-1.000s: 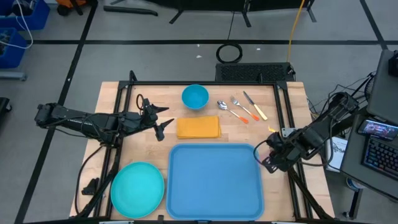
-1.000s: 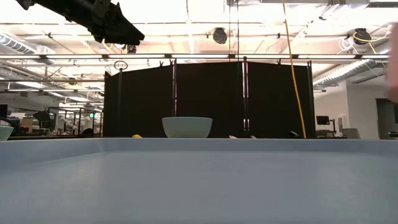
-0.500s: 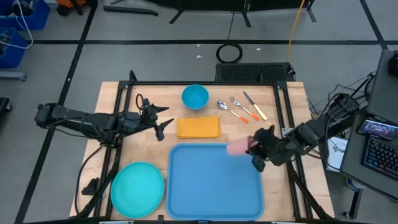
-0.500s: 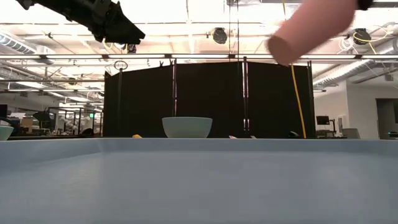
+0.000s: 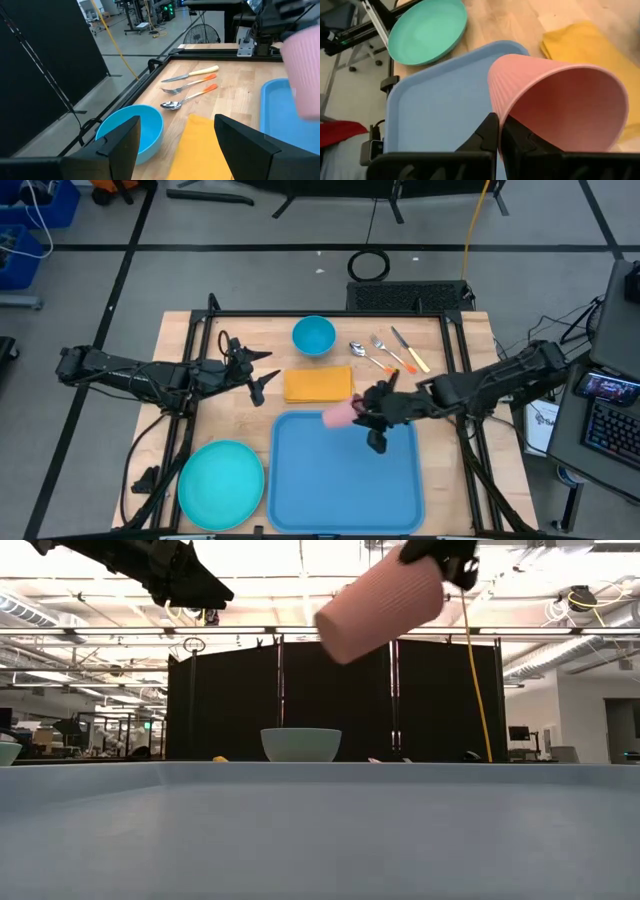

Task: Set up tray
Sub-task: Put the pink cup on the blue serving tray

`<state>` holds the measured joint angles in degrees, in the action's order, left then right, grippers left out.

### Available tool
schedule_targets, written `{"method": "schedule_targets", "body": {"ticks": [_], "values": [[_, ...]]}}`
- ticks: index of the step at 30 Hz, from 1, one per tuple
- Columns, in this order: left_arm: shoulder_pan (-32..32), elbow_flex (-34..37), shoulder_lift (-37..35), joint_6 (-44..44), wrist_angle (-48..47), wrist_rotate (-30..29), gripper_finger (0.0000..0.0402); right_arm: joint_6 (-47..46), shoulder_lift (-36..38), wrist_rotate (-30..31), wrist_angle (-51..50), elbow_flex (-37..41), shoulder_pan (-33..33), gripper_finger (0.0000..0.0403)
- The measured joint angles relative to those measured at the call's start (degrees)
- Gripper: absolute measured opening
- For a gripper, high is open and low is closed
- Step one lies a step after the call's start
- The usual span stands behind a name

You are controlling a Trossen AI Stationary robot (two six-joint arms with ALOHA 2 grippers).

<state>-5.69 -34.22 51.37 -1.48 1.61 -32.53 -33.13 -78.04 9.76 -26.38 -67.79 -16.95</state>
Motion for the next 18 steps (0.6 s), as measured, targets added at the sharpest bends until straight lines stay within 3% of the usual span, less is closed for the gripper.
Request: {"method": "schedule_targets", "body": {"ticks": [9, 18], "values": [[0.0, 0.0, 0.0, -1.01, -0.04, -0.2, 0.0255, 7.65, -7.63, -8.69, 5.89, -3.26, 4.99, 0.0], [0.0, 0.0, 0.0, -1.26, -0.06, -0.55, 0.0255, 14.33, -18.13, -10.1, -5.05, -17.93, 6.38, 0.0]]}}
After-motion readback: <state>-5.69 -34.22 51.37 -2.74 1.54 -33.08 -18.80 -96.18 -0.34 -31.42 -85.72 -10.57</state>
